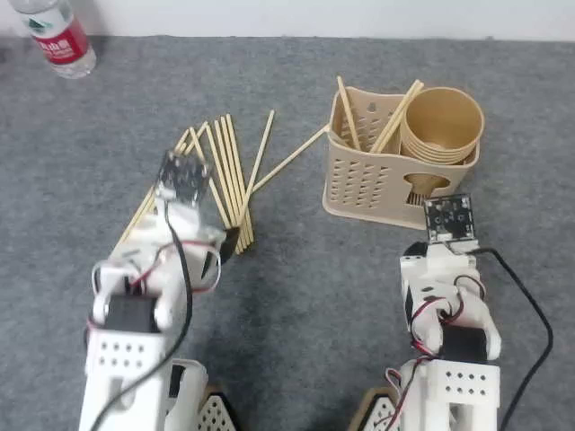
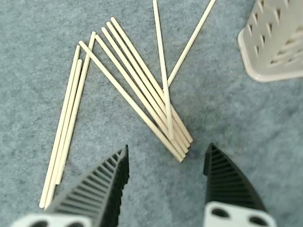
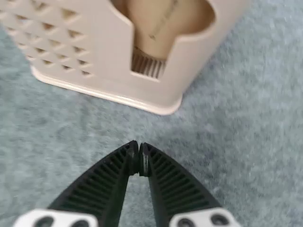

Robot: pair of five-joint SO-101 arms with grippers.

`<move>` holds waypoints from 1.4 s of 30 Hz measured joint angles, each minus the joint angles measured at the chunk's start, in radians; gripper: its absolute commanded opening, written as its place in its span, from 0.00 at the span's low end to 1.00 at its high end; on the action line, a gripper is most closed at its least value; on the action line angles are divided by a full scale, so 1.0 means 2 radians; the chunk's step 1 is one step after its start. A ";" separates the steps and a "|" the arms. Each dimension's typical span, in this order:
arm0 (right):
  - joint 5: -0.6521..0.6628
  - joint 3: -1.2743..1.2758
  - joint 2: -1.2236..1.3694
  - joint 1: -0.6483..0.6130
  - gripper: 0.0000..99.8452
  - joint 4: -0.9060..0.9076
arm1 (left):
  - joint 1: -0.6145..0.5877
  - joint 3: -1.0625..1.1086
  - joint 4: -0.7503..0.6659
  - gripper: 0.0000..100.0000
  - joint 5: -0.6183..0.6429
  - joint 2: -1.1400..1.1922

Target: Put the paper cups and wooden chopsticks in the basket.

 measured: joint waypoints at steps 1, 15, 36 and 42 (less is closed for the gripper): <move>-0.002 0.013 0.000 0.012 0.01 -0.015 | 0.002 -0.021 0.000 0.24 0.012 0.025; -0.075 0.033 -0.021 0.143 0.01 -0.063 | 0.043 -0.313 -0.061 0.24 0.078 0.550; -0.075 0.084 -0.193 0.143 0.01 -0.012 | 0.021 -0.635 0.016 0.10 0.076 0.874; -0.075 0.084 -0.193 0.143 0.01 -0.012 | 0.037 -0.635 0.017 0.09 0.029 0.876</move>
